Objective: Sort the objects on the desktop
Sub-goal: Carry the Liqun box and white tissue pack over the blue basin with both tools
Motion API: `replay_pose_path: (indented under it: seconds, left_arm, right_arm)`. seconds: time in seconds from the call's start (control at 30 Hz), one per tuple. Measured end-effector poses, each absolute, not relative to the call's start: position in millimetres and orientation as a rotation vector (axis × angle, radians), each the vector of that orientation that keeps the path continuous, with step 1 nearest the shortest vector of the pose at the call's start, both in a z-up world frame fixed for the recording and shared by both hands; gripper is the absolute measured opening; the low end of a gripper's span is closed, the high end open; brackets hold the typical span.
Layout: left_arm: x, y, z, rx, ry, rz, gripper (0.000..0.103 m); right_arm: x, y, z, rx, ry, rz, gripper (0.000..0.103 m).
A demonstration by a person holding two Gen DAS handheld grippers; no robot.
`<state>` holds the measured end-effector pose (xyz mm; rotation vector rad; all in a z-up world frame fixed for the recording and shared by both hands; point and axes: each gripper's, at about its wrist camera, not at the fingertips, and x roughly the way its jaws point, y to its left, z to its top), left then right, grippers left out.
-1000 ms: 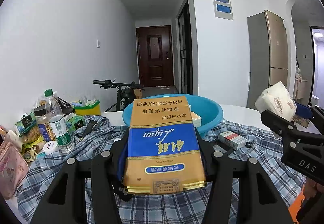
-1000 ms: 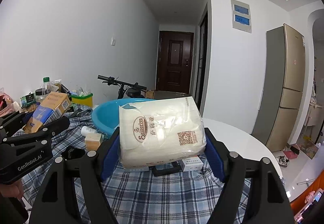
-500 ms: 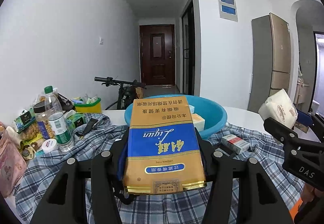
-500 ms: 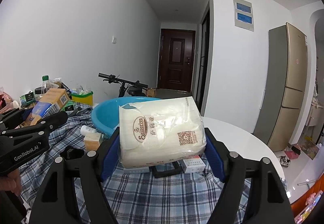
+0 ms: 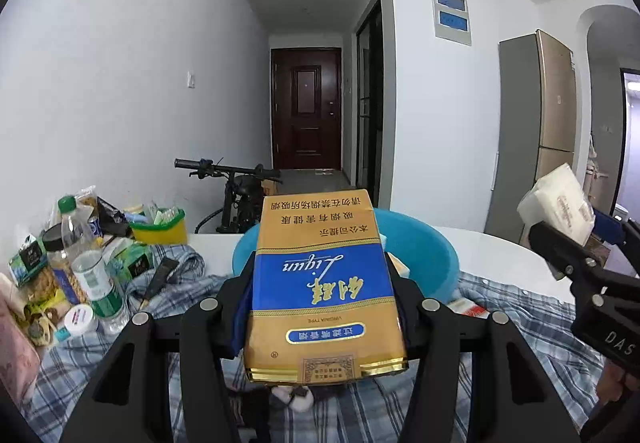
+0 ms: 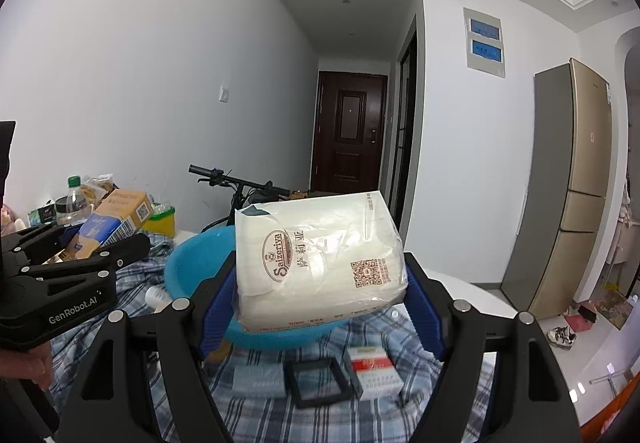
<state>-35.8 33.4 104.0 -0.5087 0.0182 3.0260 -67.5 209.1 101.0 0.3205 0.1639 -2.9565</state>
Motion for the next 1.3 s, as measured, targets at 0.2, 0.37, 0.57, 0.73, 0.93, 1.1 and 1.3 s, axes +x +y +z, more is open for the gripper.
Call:
replay_pose_path:
  seconds: [0.2,0.37,0.57,0.73,0.93,1.1,1.3]
  left_arm:
    - [-76,30,107,-0.564,0.003,3.03,0.057]
    - [-109,27,107,-0.594,-0.039,3.001,0.057]
    - [-154,22,105,-0.62,-0.033,2.999,0.057]
    - [-192,18,106,-0.611,-0.035,3.003,0.057]
    - [-229,12,102,-0.634,-0.048,3.001,0.057]
    - [-259,11,105,-0.625,-0.037,3.001,0.057]
    - [-295,1,112,-0.591,-0.11,3.02,0.057]
  right_arm:
    - [-101,211,105,0.34,0.13,-2.955,0.074]
    - [-131,212,107,0.348,0.148,-2.954,0.074]
    - [-173,211,104,0.409,0.166,-2.926,0.074]
    - [-208,205,105,0.439,0.164,-2.904,0.074]
    - [-246,197,102,0.473,0.162,-2.875,0.074]
    - [-274,192,103,0.47,0.14,-2.89,0.074]
    - [-302,195,110,0.456,0.067,-2.925,0.074]
